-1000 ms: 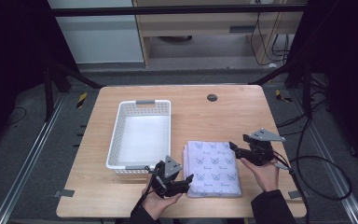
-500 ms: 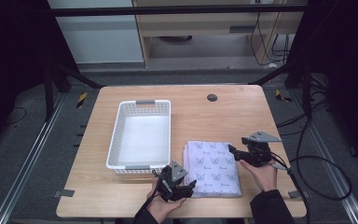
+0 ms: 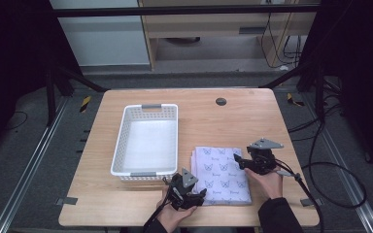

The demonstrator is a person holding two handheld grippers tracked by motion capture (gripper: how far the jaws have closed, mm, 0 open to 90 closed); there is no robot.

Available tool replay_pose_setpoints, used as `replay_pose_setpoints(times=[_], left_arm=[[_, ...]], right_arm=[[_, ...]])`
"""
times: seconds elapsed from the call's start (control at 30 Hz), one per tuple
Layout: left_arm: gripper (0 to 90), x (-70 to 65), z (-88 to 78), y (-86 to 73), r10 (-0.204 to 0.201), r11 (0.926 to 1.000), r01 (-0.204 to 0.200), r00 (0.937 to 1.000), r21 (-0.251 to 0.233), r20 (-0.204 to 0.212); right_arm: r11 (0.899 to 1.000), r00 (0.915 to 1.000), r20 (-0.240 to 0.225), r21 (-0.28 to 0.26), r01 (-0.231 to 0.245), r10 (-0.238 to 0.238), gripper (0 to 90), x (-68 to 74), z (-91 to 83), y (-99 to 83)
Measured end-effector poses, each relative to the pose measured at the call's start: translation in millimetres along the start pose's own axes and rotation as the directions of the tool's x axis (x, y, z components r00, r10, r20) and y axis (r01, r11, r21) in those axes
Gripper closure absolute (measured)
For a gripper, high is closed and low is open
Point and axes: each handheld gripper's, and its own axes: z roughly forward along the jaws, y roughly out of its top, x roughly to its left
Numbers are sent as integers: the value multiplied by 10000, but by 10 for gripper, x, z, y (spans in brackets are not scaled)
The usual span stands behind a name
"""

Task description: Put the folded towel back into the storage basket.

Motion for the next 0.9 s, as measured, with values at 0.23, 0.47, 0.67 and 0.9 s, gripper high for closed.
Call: replay_pose_setpoints(times=[0.23,0.47,0.67,0.9], left_arm=[[338,-7,66,-36,32,10000,-32,10000,1,-66],[332,-17,97,-60,-53,9999,54,10000,143,-69],[330,-18,112,-74,-4,9999,5,10000,118,-94],[344,-9,135,-86,-370,9992,369,9993,120,92]], right_arm=[[9994,9994,-67,137,-327,328,394,-57,52,-66],[9985,9996,-183,491,-227,237,414,-56,137,-110],[9963,9994,-235,836,-217,238,432,-45,190,-136],[9941,9978,-362,946,-526,562,437,-73,225,-174]])
